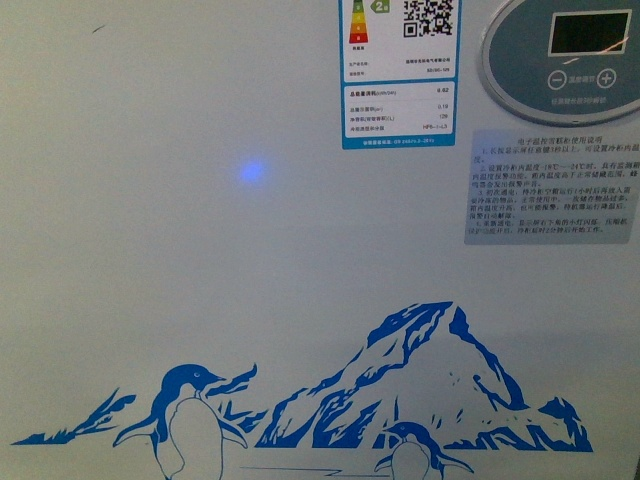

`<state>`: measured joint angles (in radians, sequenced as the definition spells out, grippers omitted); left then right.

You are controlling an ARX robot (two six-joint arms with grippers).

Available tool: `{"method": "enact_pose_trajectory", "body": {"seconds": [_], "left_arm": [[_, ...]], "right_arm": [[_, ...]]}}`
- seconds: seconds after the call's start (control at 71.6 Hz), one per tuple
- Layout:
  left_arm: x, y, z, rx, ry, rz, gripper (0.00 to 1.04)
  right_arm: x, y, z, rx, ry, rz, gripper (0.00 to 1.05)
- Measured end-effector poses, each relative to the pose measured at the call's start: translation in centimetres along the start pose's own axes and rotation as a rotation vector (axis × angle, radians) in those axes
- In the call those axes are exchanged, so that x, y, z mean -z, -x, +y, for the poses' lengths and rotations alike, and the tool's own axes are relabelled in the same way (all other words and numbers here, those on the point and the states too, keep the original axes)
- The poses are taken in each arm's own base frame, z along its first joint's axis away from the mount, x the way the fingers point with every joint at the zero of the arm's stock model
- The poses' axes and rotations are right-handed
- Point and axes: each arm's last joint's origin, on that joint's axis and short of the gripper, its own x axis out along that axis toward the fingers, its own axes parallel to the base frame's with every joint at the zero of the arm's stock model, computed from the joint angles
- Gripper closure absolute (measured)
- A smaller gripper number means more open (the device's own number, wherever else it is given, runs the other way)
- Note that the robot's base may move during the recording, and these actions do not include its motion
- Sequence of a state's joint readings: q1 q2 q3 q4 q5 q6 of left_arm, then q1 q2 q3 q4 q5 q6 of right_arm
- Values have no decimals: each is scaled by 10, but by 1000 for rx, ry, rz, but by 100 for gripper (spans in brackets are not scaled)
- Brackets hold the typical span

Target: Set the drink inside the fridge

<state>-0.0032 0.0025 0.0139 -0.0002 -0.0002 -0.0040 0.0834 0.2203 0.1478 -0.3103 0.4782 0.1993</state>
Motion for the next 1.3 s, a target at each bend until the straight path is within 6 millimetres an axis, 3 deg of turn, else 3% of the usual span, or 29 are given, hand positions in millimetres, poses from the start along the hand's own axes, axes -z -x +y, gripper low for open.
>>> {"method": "enact_pose_trajectory", "body": {"seconds": [0.084, 0.224, 0.293, 0.391, 0.545, 0.712, 0.964, 1.299], "left_arm": [[0, 0, 0, 0, 0, 0, 8], [0, 0, 0, 0, 0, 0, 8], [0, 0, 0, 0, 0, 0, 8], [0, 0, 0, 0, 0, 0, 8], [0, 0, 0, 0, 0, 0, 8], [0, 0, 0, 0, 0, 0, 8], [0, 0, 0, 0, 0, 0, 8], [0, 0, 0, 0, 0, 0, 8]], "right_arm": [[-1, -9, -13, 185, -39, 116, 7], [-24, -36, -41, 254, -120, 117, 7], [-39, -57, -62, 320, -111, 119, 7], [-38, -93, -85, 378, -35, 195, 7], [-7, -144, -106, 375, 42, 436, 7], [21, -179, -109, 368, 120, 567, 7], [67, -221, -109, 405, 218, 725, 7], [124, -267, -94, 433, 332, 892, 7]]}}
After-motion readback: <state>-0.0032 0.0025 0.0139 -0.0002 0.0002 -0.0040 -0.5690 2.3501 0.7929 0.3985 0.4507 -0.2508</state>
